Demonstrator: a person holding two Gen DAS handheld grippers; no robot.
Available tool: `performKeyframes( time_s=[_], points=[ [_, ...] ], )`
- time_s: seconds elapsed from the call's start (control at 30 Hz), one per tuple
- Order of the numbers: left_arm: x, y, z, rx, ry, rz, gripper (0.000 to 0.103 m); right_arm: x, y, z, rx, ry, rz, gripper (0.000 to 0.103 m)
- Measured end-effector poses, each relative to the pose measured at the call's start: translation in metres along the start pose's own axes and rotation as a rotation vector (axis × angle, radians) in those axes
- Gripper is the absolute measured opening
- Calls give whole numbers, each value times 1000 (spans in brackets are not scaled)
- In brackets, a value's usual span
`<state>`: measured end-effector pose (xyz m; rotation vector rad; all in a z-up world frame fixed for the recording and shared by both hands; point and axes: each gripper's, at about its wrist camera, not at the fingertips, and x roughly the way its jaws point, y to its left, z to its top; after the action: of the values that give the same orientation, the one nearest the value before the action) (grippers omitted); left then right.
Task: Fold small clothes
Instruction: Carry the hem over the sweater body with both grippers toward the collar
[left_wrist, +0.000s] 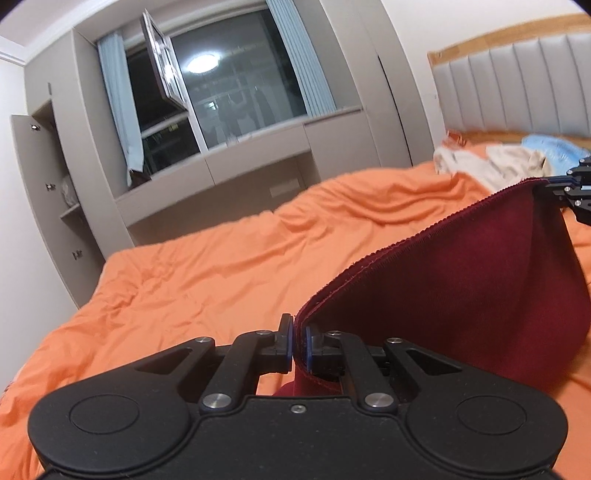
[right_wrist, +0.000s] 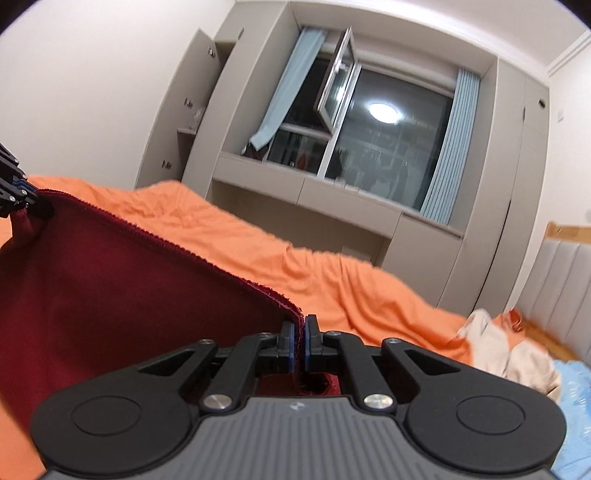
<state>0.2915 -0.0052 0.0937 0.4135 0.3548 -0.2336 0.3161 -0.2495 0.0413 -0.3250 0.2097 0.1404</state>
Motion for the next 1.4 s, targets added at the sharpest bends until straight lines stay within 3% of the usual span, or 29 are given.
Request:
performKeyframes(
  time_s=[0.33, 0.53, 0.77, 0.93, 1.03, 1.23, 1.3, 1.4],
  points=[
    [127, 7, -25, -24, 166, -28, 7, 107, 4, -47, 5, 158, 53, 6],
    [183, 10, -47, -69, 253, -56, 7, 138, 16, -73, -4, 224, 66, 6],
    [219, 15, -70, -126, 331, -89, 8, 162, 23, -84, -22, 281, 77, 6],
    [230, 28, -79, -234, 366, -127, 13, 166, 25, -87, -25, 287, 67, 7],
    [234, 33, -75, -264, 352, -127, 7, 172, 27, -81, -46, 278, 60, 6],
    [251, 31, -61, -255, 359, -89, 7, 195, 30, -74, -65, 302, 47, 7],
    [260, 33, -64, -281, 388, -96, 9, 202, 30, -78, -55, 330, 52, 7],
    [268, 37, -71, -315, 426, -97, 24, 207, 26, -82, -28, 359, 60, 11]
  ],
)
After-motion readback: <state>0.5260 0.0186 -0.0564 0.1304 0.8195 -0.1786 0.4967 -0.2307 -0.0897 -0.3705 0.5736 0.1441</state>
